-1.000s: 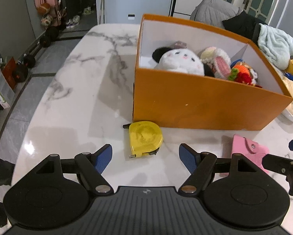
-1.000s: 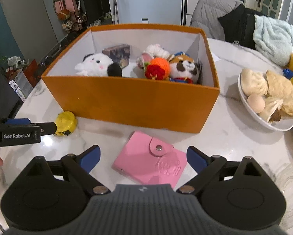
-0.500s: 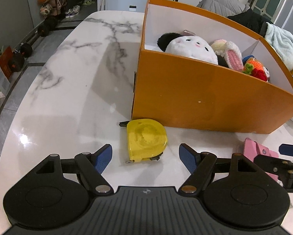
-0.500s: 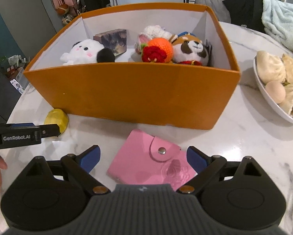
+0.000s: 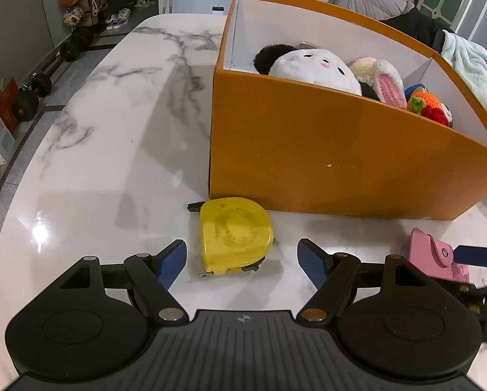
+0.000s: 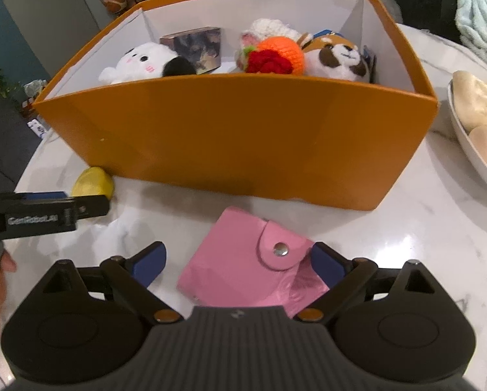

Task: Organize objects
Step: 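Move the left gripper to the yellow tape measure while the right approaches the pink wallet, then close the left gripper on the tape measure while the right grasps the pink wallet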

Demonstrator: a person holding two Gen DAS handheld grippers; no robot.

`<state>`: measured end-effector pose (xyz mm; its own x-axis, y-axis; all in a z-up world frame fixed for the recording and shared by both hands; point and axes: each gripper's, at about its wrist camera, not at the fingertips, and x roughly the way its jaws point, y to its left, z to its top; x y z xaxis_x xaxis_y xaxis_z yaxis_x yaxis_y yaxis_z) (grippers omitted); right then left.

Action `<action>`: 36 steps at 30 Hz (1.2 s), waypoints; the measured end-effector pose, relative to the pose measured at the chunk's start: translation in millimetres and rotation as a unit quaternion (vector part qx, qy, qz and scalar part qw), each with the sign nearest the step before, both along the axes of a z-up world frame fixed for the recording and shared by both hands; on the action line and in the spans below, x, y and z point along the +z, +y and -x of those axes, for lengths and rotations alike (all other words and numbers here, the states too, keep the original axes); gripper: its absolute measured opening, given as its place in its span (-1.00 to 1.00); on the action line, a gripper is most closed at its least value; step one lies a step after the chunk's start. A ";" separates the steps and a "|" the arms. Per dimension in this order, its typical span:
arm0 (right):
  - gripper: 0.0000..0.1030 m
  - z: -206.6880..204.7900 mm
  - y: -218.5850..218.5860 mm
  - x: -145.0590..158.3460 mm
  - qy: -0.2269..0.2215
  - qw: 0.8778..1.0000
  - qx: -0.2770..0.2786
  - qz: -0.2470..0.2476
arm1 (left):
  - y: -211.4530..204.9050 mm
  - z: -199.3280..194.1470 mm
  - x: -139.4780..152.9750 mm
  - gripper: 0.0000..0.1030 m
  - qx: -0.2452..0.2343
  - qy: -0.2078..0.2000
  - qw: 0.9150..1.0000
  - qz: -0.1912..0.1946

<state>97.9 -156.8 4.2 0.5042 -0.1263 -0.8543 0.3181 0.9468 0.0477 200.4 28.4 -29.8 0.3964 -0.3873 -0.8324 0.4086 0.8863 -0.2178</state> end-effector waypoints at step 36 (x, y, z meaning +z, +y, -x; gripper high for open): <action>0.94 11.8 17.9 -5.0 -0.019 0.980 0.200 -0.007 | 8.5 -11.6 -3.6 0.71 0.014 0.028 0.999 0.027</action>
<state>86.0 -138.9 -0.8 0.5424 0.0987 -0.8343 -0.0796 0.9946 0.0660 211.9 36.9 -33.5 0.3607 -0.4225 -0.8315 0.3700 0.8832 -0.2883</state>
